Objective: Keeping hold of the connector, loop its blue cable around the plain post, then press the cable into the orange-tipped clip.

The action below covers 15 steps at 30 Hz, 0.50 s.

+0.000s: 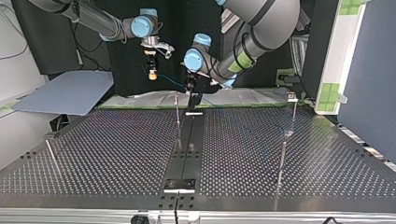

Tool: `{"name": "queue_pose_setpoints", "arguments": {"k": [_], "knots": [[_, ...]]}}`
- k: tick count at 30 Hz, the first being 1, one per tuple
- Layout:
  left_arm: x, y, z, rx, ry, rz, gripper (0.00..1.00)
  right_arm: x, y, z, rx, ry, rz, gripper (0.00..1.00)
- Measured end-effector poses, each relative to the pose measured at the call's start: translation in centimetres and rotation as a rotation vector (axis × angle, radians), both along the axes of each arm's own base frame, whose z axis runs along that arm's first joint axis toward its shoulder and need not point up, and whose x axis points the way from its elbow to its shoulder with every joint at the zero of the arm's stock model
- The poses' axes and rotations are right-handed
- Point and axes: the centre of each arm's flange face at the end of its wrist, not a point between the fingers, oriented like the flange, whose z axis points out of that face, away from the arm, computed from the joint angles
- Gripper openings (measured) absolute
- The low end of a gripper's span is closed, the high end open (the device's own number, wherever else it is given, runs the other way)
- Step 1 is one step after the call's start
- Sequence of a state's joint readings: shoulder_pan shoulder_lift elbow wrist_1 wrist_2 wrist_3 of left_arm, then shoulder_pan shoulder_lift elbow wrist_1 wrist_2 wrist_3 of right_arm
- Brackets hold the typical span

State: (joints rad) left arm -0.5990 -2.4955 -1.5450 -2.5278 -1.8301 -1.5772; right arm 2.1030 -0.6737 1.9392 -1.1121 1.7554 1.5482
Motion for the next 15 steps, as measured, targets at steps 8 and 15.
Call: {"name": "queue_pose_setpoints", "arguments": {"k": [8,15], "knots": [[0.1,0.0,0.0,-0.008,0.0,0.0,0.0,0.1,-1.1,0.2,-0.002,-0.005,-0.008,0.0],[0.8,-0.6,0.7,-0.044,-0.008,0.002,0.0,0.0,-2.5,0.5,-0.008,-0.013,-0.022,0.0]]}}
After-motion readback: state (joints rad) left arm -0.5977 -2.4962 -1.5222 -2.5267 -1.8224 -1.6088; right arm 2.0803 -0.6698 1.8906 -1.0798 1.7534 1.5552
